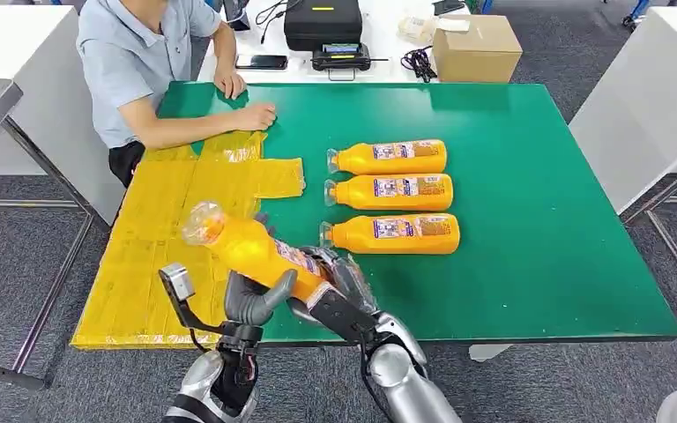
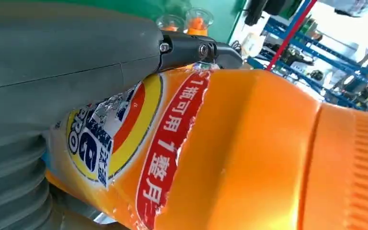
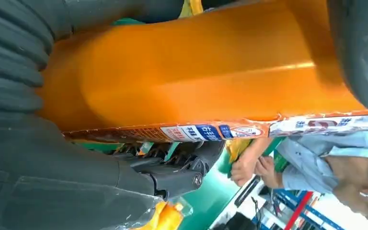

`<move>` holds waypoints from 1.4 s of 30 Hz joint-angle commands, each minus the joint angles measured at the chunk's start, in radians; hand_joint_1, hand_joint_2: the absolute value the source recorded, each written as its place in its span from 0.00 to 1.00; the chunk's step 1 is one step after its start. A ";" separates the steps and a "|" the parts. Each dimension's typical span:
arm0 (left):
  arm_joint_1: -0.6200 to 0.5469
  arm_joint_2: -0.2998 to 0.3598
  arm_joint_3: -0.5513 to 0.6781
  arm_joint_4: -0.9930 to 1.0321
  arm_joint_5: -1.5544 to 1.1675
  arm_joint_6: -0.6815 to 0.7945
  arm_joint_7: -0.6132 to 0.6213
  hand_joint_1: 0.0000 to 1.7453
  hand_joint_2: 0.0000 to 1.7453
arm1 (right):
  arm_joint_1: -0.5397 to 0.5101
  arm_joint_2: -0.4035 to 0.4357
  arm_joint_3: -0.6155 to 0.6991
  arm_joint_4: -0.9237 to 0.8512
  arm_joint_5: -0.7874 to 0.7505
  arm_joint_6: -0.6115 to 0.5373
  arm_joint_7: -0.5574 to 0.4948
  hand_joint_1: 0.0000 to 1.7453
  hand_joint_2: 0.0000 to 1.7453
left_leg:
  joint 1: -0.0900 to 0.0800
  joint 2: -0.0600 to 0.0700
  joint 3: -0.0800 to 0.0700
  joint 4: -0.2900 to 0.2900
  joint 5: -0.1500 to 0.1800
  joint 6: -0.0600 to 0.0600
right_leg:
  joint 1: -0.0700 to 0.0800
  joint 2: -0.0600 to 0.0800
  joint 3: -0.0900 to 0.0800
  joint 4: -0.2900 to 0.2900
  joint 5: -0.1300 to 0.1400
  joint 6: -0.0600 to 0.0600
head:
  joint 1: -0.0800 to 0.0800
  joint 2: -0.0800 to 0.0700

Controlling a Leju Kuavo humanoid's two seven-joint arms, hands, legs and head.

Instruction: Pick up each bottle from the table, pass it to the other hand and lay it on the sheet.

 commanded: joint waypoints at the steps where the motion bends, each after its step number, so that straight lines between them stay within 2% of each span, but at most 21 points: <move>1: 0.046 0.036 0.010 -0.086 0.009 -0.027 -0.001 1.00 1.00 | -0.023 -0.009 0.056 0.072 -0.022 0.002 0.015 0.75 1.00 | 0.000 0.002 0.002 -0.001 -0.001 -0.001 | 0.000 0.001 0.001 -0.001 0.000 -0.001 | 0.000 0.000; 2: 0.048 0.038 0.005 -0.091 0.002 -0.033 -0.005 1.00 1.00 | -0.021 -0.008 0.051 0.073 -0.029 0.003 0.019 0.50 1.00 | 0.001 0.002 0.004 -0.001 -0.002 -0.002 | 0.001 0.001 0.004 -0.001 -0.001 -0.002 | 0.000 0.000; 3: 0.050 0.036 0.009 -0.095 -0.001 -0.035 -0.008 1.00 1.00 | -0.021 -0.010 0.048 0.080 -0.033 0.003 0.025 0.14 1.00 | 0.001 0.001 0.003 -0.001 -0.001 -0.001 | 0.001 0.000 0.003 -0.001 -0.001 -0.002 | 0.000 0.000; 8: 0.044 0.031 0.010 -0.085 -0.011 -0.041 -0.012 1.00 1.00 | -0.028 -0.014 0.039 0.109 -0.042 0.002 0.028 0.00 1.00 | 0.001 0.000 0.003 -0.001 -0.001 -0.002 | 0.001 0.000 0.003 -0.001 -0.001 -0.002 | 0.000 0.000; 16: -0.058 0.005 -0.041 0.038 0.018 -0.036 -0.016 1.00 1.00 | -0.044 -0.064 -0.014 0.121 -0.098 0.006 0.014 0.00 1.00 | 0.000 -0.005 0.001 -0.001 0.001 -0.001 | 0.000 -0.005 0.002 -0.001 -0.001 -0.001 | 0.000 0.000; 26: -0.069 0.015 -0.067 0.041 0.039 -0.020 -0.027 1.00 1.00 | -0.053 -0.070 -0.015 0.136 -0.111 0.006 0.016 0.00 1.00 | 0.001 -0.003 0.004 -0.001 -0.001 -0.002 | 0.001 -0.003 0.004 -0.001 -0.001 -0.002 | 0.000 0.000; 27: -0.067 0.022 -0.082 0.022 0.003 0.025 -0.053 1.00 1.00 | -0.055 -0.071 -0.013 0.138 -0.115 0.003 0.014 0.00 1.00 | 0.001 -0.002 0.003 0.000 -0.001 -0.001 | 0.001 -0.002 0.003 -0.001 -0.001 -0.002 | 0.000 0.000; 29: -0.076 0.039 -0.123 0.007 -0.151 0.178 -0.101 1.00 1.00 | -0.044 -0.081 -0.008 0.120 -0.103 -0.040 0.013 0.00 1.00 | 0.001 -0.002 0.003 0.000 -0.001 -0.002 | 0.001 -0.002 0.003 -0.001 -0.001 -0.002 | 0.000 0.000; 31: -0.086 0.058 -0.176 0.006 -0.481 0.500 -0.154 1.00 1.00 | -0.016 -0.100 0.000 0.077 -0.074 -0.102 0.010 0.00 1.00 | 0.000 -0.003 0.001 0.000 0.000 -0.001 | 0.000 -0.003 0.001 -0.001 -0.001 -0.001 | 0.000 0.000; 32: -0.084 0.070 -0.186 0.010 -0.615 0.606 -0.148 1.00 1.00 | -0.003 -0.104 0.002 0.056 -0.057 -0.125 0.006 0.00 1.00 | 0.001 -0.003 0.002 0.000 -0.001 -0.001 | 0.001 -0.004 0.003 -0.001 -0.001 -0.002 | 0.000 0.000; 33: -0.065 0.079 -0.178 -0.009 -0.687 0.650 -0.133 1.00 1.00 | 0.012 -0.103 0.006 0.029 -0.038 -0.142 0.006 0.00 1.00 | 0.001 -0.004 0.003 -0.001 0.000 -0.001 | 0.001 -0.004 0.004 -0.001 -0.001 -0.002 | 0.000 0.000; 35: -0.055 0.086 -0.171 -0.022 -0.691 0.646 -0.132 1.00 1.00 | 0.018 -0.101 0.009 0.019 -0.033 -0.143 0.012 0.00 1.00 | 0.001 -0.002 0.004 -0.001 -0.001 -0.002 | 0.001 -0.003 0.004 -0.001 -0.001 -0.002 | 0.000 0.000; 36: -0.029 0.093 -0.149 -0.033 -0.856 0.718 -0.089 1.00 1.00 | 0.032 -0.096 0.014 -0.006 -0.008 -0.160 0.021 0.00 1.00 | 0.000 -0.001 0.003 -0.001 0.000 -0.001 | 0.000 -0.002 0.002 -0.001 -0.001 -0.002 | 0.000 0.000; 38: 0.044 0.038 0.017 -0.101 -1.181 0.718 -0.041 1.00 1.00 | 0.049 -0.092 0.026 -0.040 0.030 -0.186 0.040 0.00 1.00 | 0.001 0.001 0.005 -0.001 -0.002 -0.002 | 0.001 0.001 0.004 -0.001 -0.001 -0.002 | 0.000 0.000; 39: 0.049 0.035 0.054 -0.107 -1.276 0.718 -0.017 1.00 1.00 | 0.052 -0.092 0.026 -0.046 0.033 -0.190 0.044 0.00 1.00 | 0.000 0.002 0.003 -0.001 -0.002 -0.002 | 0.001 0.002 0.002 -0.001 -0.001 -0.002 | 0.000 0.000; 40: 0.054 0.013 0.132 -0.122 -1.483 0.718 0.019 1.00 1.00 | 0.055 -0.094 0.023 -0.058 0.035 -0.195 0.046 0.00 1.00 | 0.000 0.002 0.002 -0.001 -0.001 -0.001 | 0.001 0.002 0.002 -0.001 -0.001 -0.002 | 0.000 0.000; 41: 0.044 0.018 0.184 -0.119 -1.676 0.718 0.073 1.00 1.00 | 0.054 -0.095 0.019 -0.062 0.035 -0.194 0.047 0.00 1.00 | 0.001 0.004 0.004 0.000 -0.003 -0.002 | 0.001 0.004 0.003 -0.001 -0.001 -0.003 | 0.000 0.000; 42: 0.027 0.028 0.193 -0.071 -1.732 0.718 0.120 0.92 1.00 | 0.054 -0.094 0.014 -0.064 0.033 -0.193 0.047 0.00 1.00 | 0.001 0.002 0.003 0.000 -0.002 -0.002 | 0.001 0.002 0.003 -0.001 -0.001 -0.002 | 0.000 0.000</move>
